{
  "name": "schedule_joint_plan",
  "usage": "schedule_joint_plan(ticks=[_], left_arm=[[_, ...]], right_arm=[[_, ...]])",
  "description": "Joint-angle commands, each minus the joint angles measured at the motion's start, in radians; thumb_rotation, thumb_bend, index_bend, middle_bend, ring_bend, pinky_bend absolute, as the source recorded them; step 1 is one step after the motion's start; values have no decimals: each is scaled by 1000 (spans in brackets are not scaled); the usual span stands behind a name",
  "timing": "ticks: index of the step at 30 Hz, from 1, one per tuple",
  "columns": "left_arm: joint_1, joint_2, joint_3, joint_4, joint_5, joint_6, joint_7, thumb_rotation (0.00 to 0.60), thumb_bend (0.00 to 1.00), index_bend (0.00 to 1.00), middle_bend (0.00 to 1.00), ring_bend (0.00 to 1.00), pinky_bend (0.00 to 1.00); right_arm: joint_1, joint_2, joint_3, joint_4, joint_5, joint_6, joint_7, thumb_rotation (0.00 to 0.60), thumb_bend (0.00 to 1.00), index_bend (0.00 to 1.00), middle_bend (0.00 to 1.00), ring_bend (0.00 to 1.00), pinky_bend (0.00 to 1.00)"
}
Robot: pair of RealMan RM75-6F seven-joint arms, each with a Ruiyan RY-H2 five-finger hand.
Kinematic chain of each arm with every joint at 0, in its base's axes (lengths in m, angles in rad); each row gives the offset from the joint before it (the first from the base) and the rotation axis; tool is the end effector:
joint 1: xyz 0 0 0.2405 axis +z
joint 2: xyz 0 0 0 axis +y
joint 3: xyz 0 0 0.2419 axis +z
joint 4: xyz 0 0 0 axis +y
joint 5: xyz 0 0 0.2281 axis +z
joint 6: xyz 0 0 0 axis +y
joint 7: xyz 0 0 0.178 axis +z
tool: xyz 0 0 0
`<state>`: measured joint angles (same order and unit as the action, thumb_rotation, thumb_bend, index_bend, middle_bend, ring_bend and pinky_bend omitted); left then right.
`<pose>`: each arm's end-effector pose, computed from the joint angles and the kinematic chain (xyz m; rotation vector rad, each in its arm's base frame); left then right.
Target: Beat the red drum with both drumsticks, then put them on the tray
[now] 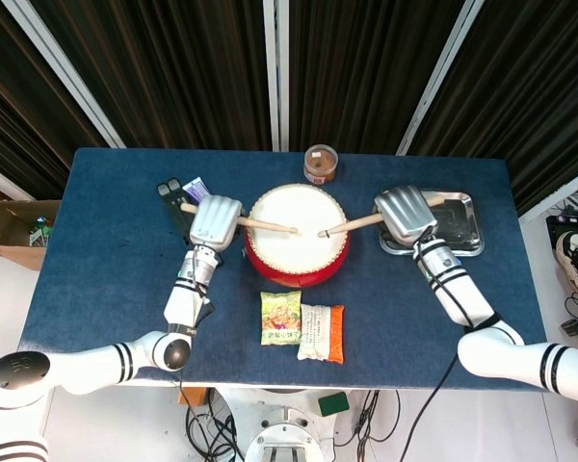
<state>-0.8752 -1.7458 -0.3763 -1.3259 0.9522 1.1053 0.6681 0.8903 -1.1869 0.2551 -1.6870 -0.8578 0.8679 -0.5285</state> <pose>-0.0624 0.4213 -0.0365 -1.6372 -0.7352 -0.9554 -0.0972 -0.4189 0.0582 1.8497 -0.7549 0.7982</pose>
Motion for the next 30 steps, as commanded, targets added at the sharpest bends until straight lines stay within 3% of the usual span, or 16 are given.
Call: schedule_joint_plan(ticks=[1,8,13,16,24,27,30], left_arm=[[10,16,13,-6,-6,7,6,600,575,1000,1000,1000,1000],[3,-9,47,44,-17,-2,12,600,573,1000,1000,1000,1000],[-20,-67,79,138,-11,-19,37,600,574,1000,1000,1000,1000],[-16,-62,68,131,7,10,16,600,573,1000,1000,1000,1000],[16,21,46,-5,34,82,6,600,572,1000,1000,1000,1000],[10,4,66,12,20,62,31,600,571,1000,1000,1000,1000],[-2,-35,81,64,-13,23,50,600,572,1000,1000,1000,1000]], right_arm=[[17,-38,-39,50,15,-15,-24,600,757,1000,1000,1000,949],[62,-97,-113,124,37,-1,-163,600,757,1000,1000,1000,949],[45,-55,-51,43,13,66,-77,600,757,1000,1000,1000,949],[34,-32,-27,21,-12,80,-23,600,757,1000,1000,1000,949],[79,-132,-88,154,49,26,-112,600,757,1000,1000,1000,949],[93,-162,-103,184,71,30,-156,600,757,1000,1000,1000,949],[87,-148,-82,156,63,65,-136,600,757,1000,1000,1000,949]])
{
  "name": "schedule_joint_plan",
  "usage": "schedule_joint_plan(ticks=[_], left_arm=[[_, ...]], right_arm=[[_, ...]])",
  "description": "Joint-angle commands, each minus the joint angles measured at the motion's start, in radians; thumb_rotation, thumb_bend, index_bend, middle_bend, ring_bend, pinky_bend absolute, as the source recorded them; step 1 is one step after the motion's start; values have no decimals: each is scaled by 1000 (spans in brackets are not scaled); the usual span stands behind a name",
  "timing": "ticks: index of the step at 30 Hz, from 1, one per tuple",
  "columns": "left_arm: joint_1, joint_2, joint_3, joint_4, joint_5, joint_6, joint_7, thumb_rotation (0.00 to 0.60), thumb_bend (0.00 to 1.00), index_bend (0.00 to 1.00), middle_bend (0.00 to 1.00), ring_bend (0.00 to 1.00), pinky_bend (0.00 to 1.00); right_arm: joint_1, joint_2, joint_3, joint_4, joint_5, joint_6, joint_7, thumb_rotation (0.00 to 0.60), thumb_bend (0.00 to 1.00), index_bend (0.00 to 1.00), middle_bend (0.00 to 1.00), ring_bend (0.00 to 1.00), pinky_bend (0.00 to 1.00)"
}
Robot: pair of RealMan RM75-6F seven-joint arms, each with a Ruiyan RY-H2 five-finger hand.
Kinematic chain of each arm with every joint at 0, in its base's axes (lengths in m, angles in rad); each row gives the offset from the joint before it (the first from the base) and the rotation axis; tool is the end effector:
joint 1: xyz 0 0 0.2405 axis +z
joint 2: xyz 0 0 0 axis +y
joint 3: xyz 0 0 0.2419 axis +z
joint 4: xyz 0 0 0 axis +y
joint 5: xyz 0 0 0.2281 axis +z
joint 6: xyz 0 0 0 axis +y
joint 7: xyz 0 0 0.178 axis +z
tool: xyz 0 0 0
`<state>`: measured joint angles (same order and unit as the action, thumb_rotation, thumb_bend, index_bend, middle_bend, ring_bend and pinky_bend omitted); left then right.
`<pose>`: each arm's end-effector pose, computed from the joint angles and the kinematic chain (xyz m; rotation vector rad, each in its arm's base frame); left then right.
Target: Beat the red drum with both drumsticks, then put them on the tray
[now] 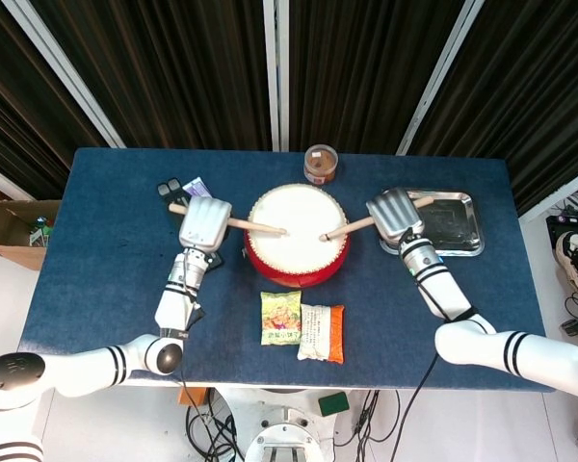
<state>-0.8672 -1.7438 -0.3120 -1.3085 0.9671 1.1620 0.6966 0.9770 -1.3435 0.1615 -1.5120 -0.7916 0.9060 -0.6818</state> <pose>-0.0777 0.4149 -0.0373 -1.6376 -0.6537 -0.8970 -0.1098 -0.4337 0.0184 1.8751 -0.6095 0.6369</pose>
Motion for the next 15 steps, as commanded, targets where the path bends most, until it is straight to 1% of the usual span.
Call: schedule_joint_plan(ticks=[1,4,7,9,11,13,15], left_arm=[[-14,-49,18,63,-38,-42,28,600,572,1000,1000,1000,1000],[-14,-55,7,68,-34,-28,13,600,572,1000,1000,1000,1000],[-5,-31,-13,31,-14,4,-15,600,571,1000,1000,1000,1000],[2,-5,-25,-11,0,27,-27,600,571,1000,1000,1000,1000],[9,17,-32,-51,9,43,-31,600,571,1000,1000,1000,1000],[11,25,-33,-71,8,45,-30,600,572,1000,1000,1000,1000],[7,20,-25,-64,1,36,-19,600,572,1000,1000,1000,1000]], right_arm=[[-7,25,27,-40,-14,42,42,600,757,1000,1000,1000,949],[-27,69,64,-90,-46,68,113,600,757,1000,1000,1000,949],[-34,86,80,-100,-60,67,154,600,757,1000,1000,1000,949],[-28,72,72,-78,-56,49,153,600,756,1000,1000,1000,949],[-14,39,51,-37,-42,23,127,600,757,1000,1000,1000,949],[1,-4,24,16,-19,1,86,600,757,1000,1000,1000,949],[11,-36,4,56,1,-10,50,600,756,1000,1000,1000,949]])
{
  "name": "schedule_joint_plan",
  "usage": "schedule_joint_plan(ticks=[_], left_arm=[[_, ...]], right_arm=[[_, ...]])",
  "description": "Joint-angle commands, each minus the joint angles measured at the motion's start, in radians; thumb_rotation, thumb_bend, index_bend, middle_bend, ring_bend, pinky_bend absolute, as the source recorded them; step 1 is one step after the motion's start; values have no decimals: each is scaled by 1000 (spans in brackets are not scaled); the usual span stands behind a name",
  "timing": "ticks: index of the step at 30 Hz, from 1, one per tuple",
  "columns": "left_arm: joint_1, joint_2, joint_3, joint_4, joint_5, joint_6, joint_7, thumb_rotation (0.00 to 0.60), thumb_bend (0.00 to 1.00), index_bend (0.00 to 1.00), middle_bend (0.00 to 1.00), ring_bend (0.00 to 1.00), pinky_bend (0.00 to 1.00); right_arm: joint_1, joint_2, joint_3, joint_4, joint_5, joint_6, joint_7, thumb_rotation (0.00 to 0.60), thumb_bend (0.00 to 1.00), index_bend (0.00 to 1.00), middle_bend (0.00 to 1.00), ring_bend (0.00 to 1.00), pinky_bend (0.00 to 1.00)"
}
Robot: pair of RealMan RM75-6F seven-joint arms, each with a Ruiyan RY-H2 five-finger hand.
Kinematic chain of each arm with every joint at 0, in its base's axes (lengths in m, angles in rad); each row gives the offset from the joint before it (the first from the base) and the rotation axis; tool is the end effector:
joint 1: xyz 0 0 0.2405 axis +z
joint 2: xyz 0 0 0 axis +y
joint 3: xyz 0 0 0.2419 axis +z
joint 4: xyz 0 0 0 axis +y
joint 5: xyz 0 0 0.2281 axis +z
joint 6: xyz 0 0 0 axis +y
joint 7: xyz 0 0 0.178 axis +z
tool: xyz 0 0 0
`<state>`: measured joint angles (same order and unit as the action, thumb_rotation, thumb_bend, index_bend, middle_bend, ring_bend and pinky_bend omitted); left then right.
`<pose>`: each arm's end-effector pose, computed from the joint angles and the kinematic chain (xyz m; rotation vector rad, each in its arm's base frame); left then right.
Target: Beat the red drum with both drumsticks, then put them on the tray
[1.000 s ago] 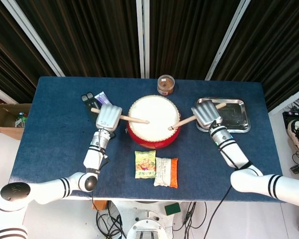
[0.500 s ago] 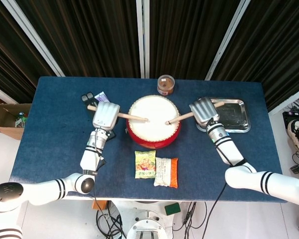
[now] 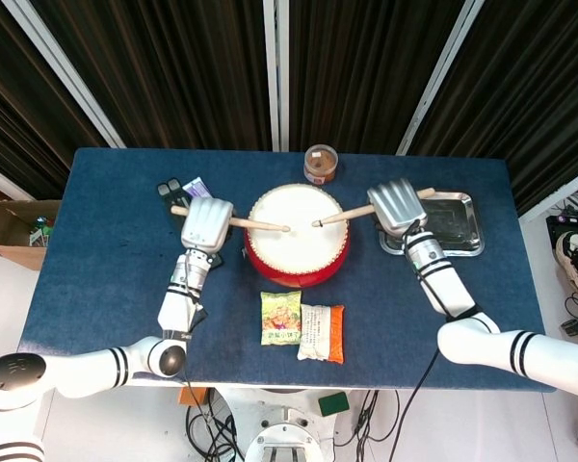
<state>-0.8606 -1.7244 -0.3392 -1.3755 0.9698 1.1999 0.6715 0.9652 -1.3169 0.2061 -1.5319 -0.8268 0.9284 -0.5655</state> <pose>-0.0653 0.4111 -0.0248 -1.5936 -0.6971 -0.9765 -0.0968 -0.4390 0.0362 1.8147 -0.6806 0.7714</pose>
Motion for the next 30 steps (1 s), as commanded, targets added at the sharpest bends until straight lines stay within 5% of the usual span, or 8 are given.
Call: schedule_joint_plan(ticks=[1,6,11,18,23,30], left_arm=[[-4,-10,11,17,-9,-14,16,600,571,1000,1000,1000,1000],[-29,-78,54,129,-34,-68,62,600,572,1000,1000,1000,1000],[-24,-78,25,131,-26,-36,30,600,571,1000,1000,1000,1000],[1,-1,2,-7,25,33,8,600,571,1000,1000,1000,1000],[-7,-27,32,20,-2,-4,43,600,571,1000,1000,1000,1000],[-4,-59,12,80,-31,-15,-5,600,572,1000,1000,1000,1000]], right_arm=[[28,-77,-48,94,46,-30,-85,600,756,1000,1000,1000,949],[8,-50,-9,55,11,25,-28,600,756,1000,1000,1000,949],[-24,24,46,-31,-48,51,92,600,756,1000,1000,1000,949],[17,-51,8,62,6,-24,26,600,754,1000,1000,1000,949],[45,-120,-47,145,58,-40,-89,600,755,1000,1000,1000,949],[-43,-4,20,22,3,72,67,600,754,1000,1000,1000,949]])
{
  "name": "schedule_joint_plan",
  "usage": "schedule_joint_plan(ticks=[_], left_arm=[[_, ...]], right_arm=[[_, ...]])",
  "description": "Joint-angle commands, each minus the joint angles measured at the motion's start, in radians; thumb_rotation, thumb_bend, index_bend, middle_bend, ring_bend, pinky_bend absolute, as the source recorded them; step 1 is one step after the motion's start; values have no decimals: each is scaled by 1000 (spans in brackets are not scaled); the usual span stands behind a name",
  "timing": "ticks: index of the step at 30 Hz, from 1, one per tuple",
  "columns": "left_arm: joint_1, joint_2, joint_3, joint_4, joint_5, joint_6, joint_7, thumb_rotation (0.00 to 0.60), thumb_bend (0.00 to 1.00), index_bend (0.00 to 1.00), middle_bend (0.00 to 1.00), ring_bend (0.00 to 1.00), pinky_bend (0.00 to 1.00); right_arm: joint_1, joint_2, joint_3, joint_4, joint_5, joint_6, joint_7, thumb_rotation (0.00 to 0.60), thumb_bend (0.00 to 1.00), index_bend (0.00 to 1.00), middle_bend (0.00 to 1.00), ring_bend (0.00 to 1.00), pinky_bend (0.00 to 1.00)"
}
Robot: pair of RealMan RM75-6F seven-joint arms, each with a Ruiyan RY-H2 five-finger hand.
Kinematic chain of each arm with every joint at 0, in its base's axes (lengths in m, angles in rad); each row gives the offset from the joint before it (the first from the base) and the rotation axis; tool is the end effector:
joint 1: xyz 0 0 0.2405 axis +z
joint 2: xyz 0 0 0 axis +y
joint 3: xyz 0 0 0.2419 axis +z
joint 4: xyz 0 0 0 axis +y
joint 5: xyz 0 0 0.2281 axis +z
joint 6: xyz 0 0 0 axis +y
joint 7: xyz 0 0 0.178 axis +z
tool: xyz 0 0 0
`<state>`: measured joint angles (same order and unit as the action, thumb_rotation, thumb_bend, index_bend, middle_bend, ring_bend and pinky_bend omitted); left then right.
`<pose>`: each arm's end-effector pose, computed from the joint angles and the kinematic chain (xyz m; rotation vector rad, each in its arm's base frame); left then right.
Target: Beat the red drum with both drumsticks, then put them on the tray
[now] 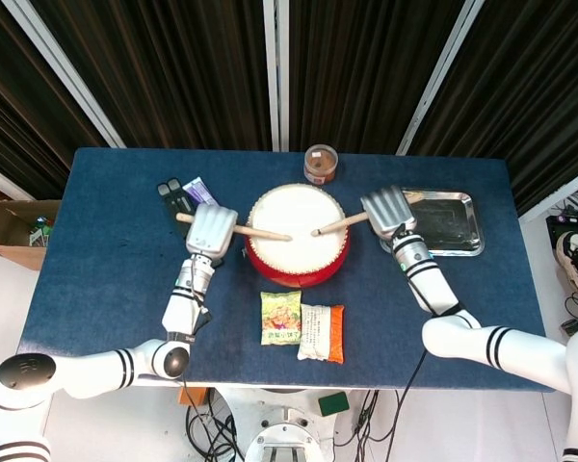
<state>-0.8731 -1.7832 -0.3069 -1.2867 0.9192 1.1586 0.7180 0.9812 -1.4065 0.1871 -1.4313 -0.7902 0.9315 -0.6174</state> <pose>-0.0812 0.4114 -0.0519 -1.6410 -0.6983 -0.8596 -0.1075 -0.4461 0.0152 1.8058 -0.6632 0.7066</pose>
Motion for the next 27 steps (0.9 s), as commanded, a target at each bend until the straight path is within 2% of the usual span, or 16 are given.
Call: schedule_joint_plan(ticks=[1,5,9,16,21,27], left_arm=[[17,9,-30,-22,35,46,-78,600,572,1000,1000,1000,1000],[53,77,-63,-101,86,114,-150,600,569,1000,1000,1000,1000],[80,134,-77,-167,88,135,-167,600,566,1000,1000,1000,1000],[126,200,-91,-245,50,139,-209,600,563,1000,1000,1000,1000],[148,224,-75,-257,49,145,-216,600,563,1000,1000,1000,1000],[165,239,-63,-259,45,145,-231,600,561,1000,1000,1000,1000]], right_arm=[[-76,108,43,-87,-39,79,142,600,754,1000,1000,1000,949],[-145,174,21,-62,-46,62,217,600,754,1000,1000,1000,949],[-183,161,-23,37,-75,7,272,600,751,1000,1000,1000,947],[-184,37,-50,279,-137,-115,371,600,627,1000,1000,996,927],[-161,-69,-73,455,-188,-212,399,600,560,1000,1000,962,897],[-150,-181,-67,641,-244,-268,481,600,528,1000,1000,941,869]])
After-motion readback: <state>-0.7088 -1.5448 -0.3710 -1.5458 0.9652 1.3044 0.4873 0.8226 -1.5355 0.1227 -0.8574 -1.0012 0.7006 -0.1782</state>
